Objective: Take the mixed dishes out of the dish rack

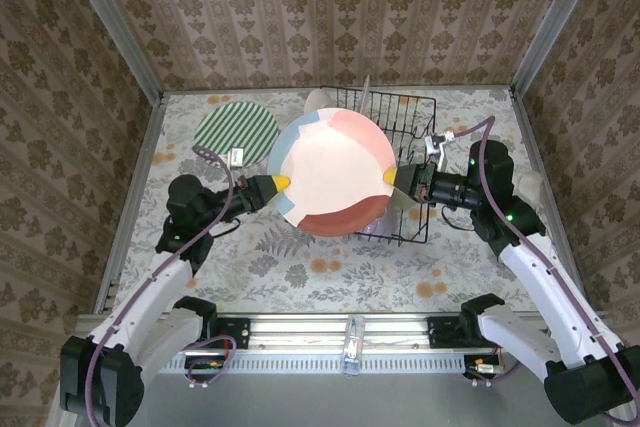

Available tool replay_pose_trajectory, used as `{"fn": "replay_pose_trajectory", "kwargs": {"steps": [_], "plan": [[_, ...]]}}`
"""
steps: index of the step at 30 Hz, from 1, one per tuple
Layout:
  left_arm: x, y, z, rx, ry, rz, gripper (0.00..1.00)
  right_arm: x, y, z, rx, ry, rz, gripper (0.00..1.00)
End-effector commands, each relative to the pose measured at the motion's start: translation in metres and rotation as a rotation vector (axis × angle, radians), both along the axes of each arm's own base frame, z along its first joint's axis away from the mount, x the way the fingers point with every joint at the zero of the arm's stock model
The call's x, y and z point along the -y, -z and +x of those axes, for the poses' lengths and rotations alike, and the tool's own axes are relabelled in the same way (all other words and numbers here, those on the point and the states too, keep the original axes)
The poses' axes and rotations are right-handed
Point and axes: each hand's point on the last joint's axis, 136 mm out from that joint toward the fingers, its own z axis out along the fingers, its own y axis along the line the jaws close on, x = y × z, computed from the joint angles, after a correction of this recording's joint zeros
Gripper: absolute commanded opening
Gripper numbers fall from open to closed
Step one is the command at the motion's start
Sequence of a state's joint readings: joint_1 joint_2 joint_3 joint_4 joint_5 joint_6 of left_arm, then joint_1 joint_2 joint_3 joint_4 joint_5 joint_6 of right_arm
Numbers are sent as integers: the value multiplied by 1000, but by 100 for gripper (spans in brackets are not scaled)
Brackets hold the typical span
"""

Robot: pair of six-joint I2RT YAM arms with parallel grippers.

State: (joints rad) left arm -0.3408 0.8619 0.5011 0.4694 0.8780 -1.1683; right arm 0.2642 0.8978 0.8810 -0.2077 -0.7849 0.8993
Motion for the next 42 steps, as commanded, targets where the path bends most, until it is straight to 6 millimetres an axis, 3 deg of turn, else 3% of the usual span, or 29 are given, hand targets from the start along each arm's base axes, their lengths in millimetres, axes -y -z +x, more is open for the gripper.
{"fn": "replay_pose_trajectory", "kwargs": {"steps": [1, 4, 7, 13, 19, 22, 26, 32, 42], "plan": [[-3, -10, 9, 63, -68, -6, 0, -8, -26, -1, 78, -34, 68, 31], [-5, -20, 12, 77, -100, -15, 0, -8, -29, -1, 106, -34, 87, 72], [-9, -33, 16, 101, -139, -26, 0, -4, -30, -2, 131, -4, 69, 100], [-19, -64, 22, 188, -220, -41, 0, 6, -32, -8, 175, 45, 20, 100], [-43, -92, 35, 267, -382, -59, 0, 12, -30, -18, 203, 52, -28, 100], [-63, -99, 44, 302, -486, -40, 0, 14, -29, -22, 210, 54, -44, 100], [-107, -105, 55, 314, -677, -31, 0, 14, -25, -27, 210, 41, -56, 100], [-175, -89, 72, 231, -925, -18, 0, 16, -18, -34, 218, 40, -80, 100], [-215, -23, 124, 9, -1012, 99, 0, 19, -12, -46, 235, 24, -112, 100]]}}
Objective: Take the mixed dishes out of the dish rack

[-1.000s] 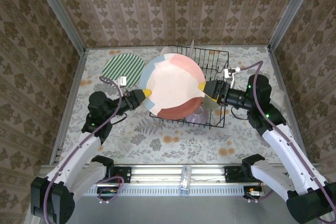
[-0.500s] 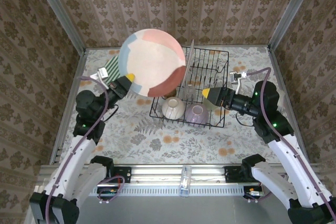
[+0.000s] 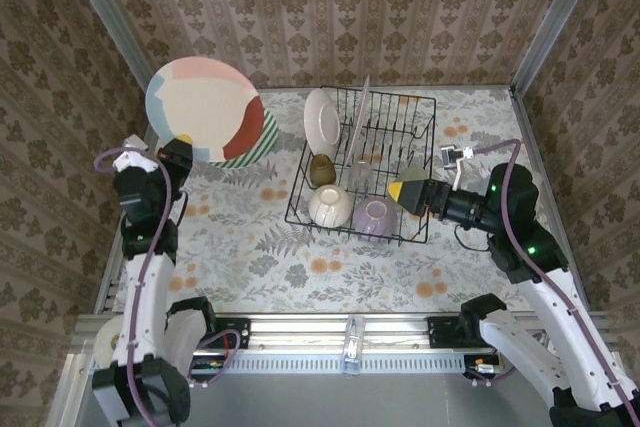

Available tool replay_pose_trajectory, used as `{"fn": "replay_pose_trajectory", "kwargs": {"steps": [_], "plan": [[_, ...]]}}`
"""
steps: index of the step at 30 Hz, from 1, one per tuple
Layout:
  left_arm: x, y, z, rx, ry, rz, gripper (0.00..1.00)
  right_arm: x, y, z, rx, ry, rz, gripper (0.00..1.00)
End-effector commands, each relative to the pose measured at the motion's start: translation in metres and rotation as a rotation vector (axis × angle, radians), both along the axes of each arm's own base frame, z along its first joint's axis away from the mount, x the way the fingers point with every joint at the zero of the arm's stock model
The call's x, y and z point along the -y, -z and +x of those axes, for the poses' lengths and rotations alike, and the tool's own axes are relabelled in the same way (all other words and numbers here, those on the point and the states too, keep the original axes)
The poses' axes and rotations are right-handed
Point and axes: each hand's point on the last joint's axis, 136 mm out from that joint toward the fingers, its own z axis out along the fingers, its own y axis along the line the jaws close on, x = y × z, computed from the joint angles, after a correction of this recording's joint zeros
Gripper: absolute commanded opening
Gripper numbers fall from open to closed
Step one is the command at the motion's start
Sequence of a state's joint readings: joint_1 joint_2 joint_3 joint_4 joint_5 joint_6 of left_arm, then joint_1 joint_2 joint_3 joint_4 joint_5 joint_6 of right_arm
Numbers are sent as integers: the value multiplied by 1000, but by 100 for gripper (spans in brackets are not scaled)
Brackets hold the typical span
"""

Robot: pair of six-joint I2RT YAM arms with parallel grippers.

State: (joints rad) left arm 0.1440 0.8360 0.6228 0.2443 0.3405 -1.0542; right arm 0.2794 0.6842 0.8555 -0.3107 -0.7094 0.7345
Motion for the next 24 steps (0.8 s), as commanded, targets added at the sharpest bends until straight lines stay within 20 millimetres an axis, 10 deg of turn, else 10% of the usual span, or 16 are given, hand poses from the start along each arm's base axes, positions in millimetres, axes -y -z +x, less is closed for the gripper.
{"fn": "replay_pose_trajectory", "kwargs": {"steps": [1, 24], "plan": [[-6, -4, 16, -11, 25, 10, 0, 3, 9, -7, 8, 4, -39, 100], [-3, 121, 150, -330, 304, -208, 0, 12, 28, -22, 0, 28, -82, 100]]}}
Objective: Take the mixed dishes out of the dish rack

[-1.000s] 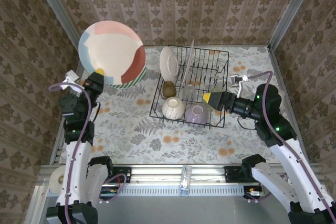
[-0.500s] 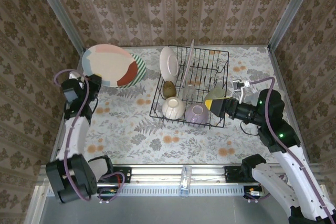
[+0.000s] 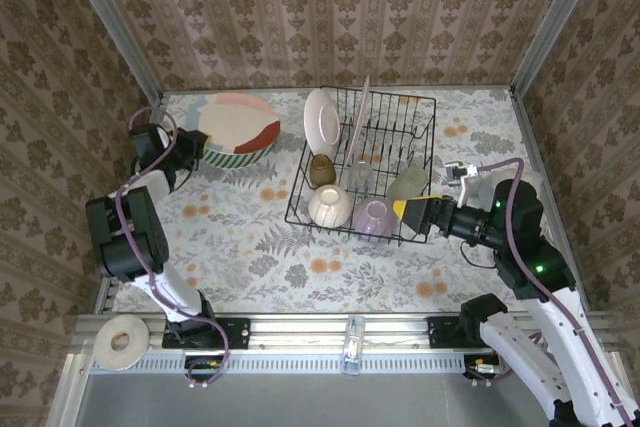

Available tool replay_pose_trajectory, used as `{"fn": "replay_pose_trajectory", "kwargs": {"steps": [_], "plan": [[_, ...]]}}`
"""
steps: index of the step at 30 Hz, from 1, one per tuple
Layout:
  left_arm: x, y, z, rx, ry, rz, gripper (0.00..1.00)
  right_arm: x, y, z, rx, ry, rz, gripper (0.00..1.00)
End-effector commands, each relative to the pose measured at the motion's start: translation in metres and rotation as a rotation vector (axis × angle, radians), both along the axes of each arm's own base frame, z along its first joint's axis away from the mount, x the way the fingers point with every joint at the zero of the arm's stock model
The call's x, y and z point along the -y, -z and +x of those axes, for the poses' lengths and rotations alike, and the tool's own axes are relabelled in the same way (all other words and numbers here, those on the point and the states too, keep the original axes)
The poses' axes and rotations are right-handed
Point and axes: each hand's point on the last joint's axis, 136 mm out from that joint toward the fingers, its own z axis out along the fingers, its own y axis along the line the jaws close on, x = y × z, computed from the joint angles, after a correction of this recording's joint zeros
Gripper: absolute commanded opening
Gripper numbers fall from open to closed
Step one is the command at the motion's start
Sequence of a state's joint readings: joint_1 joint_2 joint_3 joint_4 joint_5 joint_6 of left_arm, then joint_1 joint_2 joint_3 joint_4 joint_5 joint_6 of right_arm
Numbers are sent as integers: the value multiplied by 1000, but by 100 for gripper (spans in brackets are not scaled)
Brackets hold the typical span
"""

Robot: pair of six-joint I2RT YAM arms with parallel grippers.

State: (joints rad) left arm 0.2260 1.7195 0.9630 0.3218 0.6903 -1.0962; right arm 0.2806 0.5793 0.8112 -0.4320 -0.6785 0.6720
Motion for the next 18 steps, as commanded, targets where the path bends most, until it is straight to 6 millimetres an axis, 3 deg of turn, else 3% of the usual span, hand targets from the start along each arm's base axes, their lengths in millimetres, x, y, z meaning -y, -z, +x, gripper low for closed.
{"fn": "replay_pose_trajectory", "kwargs": {"steps": [1, 11, 18], "plan": [[1, -29, 17, 113, 42, -10, 0, 2, 6, -1, 4, 11, -23, 100], [-7, 8, 32, 65, 55, -6, 0, -1, 7, 3, 1, 4, -5, 100], [-10, 23, 42, 46, 69, -20, 0, -3, 7, 2, -10, -4, 9, 100]]}}
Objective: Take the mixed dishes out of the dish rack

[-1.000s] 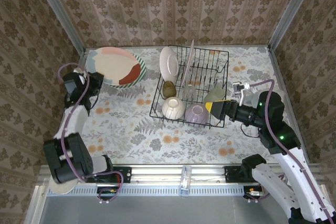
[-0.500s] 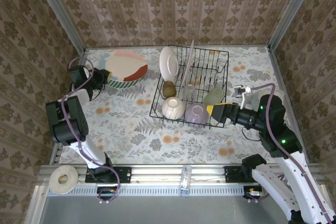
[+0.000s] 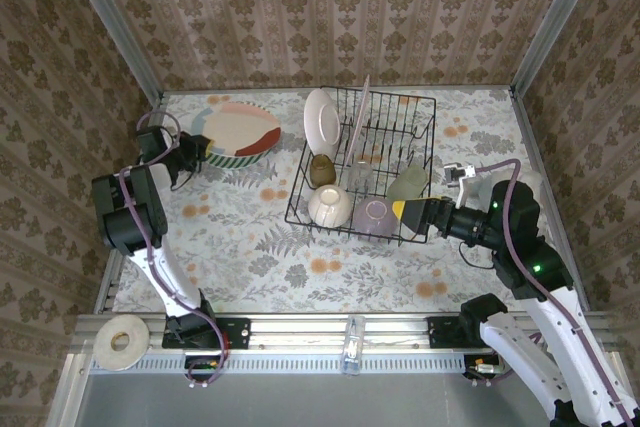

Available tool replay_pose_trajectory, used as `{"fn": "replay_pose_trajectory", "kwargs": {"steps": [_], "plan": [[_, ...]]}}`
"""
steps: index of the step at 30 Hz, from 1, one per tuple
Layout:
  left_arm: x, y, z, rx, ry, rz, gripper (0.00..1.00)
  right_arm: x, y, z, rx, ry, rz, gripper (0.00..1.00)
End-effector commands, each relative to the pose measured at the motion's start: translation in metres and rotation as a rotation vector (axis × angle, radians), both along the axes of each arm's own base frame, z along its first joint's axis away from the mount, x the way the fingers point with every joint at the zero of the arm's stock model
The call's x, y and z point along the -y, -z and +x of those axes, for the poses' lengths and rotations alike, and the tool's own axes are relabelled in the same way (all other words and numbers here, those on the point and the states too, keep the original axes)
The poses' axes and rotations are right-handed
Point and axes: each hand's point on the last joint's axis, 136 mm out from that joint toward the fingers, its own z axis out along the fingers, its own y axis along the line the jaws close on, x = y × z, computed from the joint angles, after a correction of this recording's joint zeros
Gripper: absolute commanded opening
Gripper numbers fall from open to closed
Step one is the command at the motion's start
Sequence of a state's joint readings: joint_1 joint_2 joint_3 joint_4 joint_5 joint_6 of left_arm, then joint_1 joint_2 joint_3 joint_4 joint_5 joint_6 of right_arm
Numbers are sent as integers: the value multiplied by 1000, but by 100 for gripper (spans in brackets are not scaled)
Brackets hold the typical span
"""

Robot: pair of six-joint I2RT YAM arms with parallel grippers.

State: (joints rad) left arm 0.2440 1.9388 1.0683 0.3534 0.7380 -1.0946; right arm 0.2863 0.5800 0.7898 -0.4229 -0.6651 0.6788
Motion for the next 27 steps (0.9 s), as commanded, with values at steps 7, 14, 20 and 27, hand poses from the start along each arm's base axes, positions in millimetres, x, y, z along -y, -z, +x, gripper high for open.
{"fn": "replay_pose_trajectory", "kwargs": {"steps": [7, 14, 20, 27], "plan": [[-1, -16, 17, 91, 54, 14, 11, -3, 0, -1, -11, -9, 31, 100], [-4, -10, 17, 70, 46, 24, 39, -3, -4, 0, -10, -3, 37, 100], [-10, -16, 15, 49, 47, 80, 65, -3, -4, 0, -15, -1, 38, 100], [-19, -21, 8, -11, 49, 160, 100, -5, -10, 2, -4, -5, 38, 100]]}}
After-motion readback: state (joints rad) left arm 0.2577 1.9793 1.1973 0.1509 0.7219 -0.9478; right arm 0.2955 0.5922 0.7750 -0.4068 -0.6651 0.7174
